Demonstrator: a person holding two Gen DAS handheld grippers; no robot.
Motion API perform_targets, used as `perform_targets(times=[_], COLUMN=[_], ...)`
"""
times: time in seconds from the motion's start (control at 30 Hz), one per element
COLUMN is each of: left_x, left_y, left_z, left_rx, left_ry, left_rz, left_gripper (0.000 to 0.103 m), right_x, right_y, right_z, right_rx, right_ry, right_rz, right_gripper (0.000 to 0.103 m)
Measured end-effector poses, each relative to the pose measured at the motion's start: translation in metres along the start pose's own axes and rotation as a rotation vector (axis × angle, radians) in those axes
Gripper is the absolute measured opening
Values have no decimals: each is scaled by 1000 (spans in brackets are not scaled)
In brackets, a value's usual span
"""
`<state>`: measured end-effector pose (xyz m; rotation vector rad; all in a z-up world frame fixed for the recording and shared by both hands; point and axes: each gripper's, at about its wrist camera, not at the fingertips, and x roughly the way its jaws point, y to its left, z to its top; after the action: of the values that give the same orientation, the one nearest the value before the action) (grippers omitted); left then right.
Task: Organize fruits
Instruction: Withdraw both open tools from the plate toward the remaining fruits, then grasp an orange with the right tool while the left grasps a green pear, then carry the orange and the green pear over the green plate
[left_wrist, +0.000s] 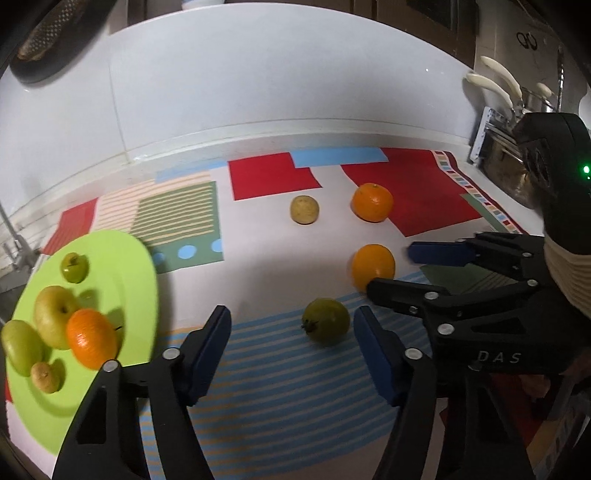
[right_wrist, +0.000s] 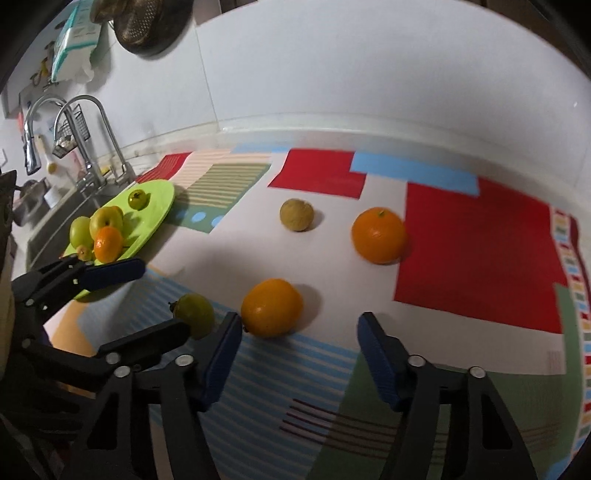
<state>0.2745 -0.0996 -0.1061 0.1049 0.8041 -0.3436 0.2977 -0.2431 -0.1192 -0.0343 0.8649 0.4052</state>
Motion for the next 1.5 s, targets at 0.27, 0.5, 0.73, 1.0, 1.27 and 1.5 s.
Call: perform_targets(times=[0.27,0.5,0.73,1.0,1.27,1.5], left_x=[16,21,2,-31,-72,-102], left_y=[7,5,8,15,33,54], left_z=[8,7,7,4,-3,-13], left_rx=[-31,-23,-37,-76,-128,-166], left_ry=[50,75,49,3,-67,-102], left_rz=[-71,-91,-58,-33,15,75], left_gripper=[49,29,29,29,29,29], right_x=[10,13,3,-24,-49,-59], right_y=[2,5,8,25,57,89], right_z=[11,14,9,8,13,18], right_rx=[-26,-32,-11,10,-19,-37], right_ry=[14,18,1,-49,-104,-144], right_rz=[22,29,18,8,27,64], right_gripper=[50,39,39,39,39,39])
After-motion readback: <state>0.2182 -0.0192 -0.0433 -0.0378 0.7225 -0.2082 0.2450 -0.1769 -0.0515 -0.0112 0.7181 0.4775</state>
